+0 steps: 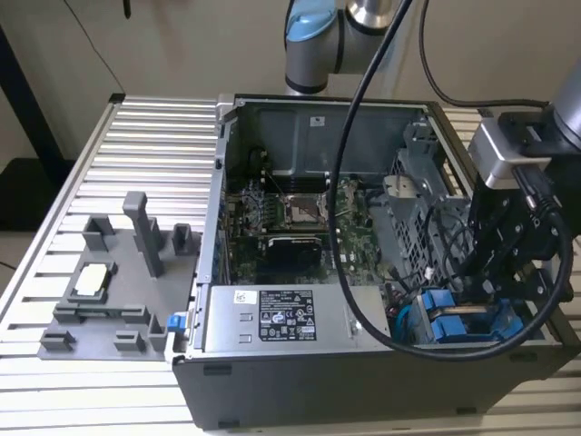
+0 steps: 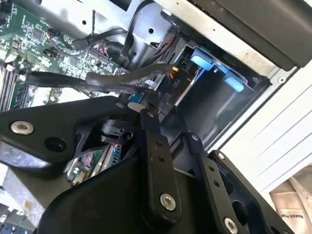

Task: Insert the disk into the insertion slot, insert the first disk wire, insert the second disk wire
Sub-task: 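Insert the second disk wire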

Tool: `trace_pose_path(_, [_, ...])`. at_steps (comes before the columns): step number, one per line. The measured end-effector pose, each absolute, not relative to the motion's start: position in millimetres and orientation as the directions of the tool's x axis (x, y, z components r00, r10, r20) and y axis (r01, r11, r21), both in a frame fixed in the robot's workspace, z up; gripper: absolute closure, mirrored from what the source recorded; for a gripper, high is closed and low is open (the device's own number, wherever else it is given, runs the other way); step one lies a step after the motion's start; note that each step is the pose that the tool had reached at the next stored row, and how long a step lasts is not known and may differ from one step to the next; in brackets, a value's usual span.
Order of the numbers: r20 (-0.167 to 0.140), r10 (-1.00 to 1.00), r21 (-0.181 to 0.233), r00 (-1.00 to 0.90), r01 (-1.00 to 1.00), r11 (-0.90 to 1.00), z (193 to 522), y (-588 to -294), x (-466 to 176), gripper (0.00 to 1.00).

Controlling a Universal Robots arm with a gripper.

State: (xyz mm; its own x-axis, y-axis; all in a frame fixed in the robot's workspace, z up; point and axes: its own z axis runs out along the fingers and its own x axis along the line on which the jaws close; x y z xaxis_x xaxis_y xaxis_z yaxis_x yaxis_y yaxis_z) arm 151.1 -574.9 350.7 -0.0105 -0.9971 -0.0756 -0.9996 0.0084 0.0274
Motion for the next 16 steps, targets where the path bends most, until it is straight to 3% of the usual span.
trace_pose_path(9, [-0.076, -0.997, 0.029, -0.011, -1.0, 0.008, 386.0, -574.9, 151.1, 0.69])
trace_pose_path(16, [-0.076, -0.997, 0.029, -0.011, -1.0, 0.008, 387.0, -574.9, 151.1, 0.69])
